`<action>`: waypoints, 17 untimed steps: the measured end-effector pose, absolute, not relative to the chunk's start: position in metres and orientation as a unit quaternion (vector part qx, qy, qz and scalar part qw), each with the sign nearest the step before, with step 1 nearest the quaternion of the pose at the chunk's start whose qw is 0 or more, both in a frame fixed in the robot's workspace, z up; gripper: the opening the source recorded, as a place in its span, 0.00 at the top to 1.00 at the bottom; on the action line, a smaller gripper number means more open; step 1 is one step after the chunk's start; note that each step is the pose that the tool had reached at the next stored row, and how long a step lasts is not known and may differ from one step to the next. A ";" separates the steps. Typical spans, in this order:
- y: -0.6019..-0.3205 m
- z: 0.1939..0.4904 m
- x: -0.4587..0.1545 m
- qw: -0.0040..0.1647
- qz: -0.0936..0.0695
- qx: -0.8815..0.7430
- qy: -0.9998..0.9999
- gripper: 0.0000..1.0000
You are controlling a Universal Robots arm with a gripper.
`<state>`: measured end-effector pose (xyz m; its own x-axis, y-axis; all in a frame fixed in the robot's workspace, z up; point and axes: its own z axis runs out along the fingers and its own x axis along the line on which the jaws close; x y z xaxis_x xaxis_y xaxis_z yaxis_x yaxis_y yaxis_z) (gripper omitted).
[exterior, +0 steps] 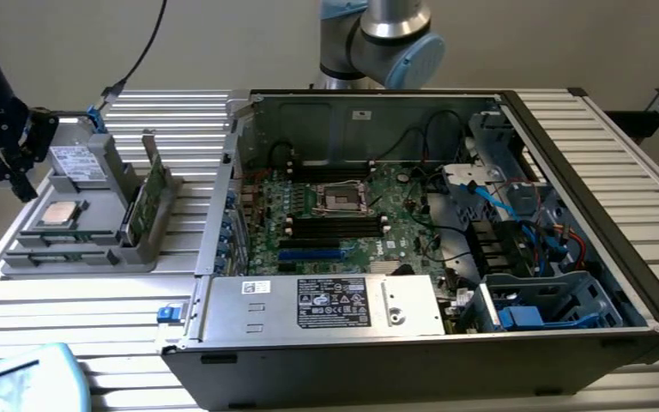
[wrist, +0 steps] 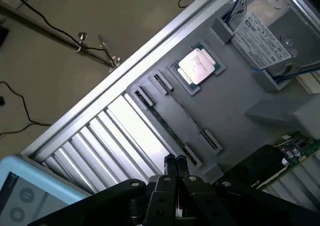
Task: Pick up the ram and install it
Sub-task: 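Pick up the ram and move it above insertion slot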
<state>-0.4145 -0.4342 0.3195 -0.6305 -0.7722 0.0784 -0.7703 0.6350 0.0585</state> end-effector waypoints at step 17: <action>-0.434 0.307 -0.415 0.046 -0.007 0.561 -0.826 0.90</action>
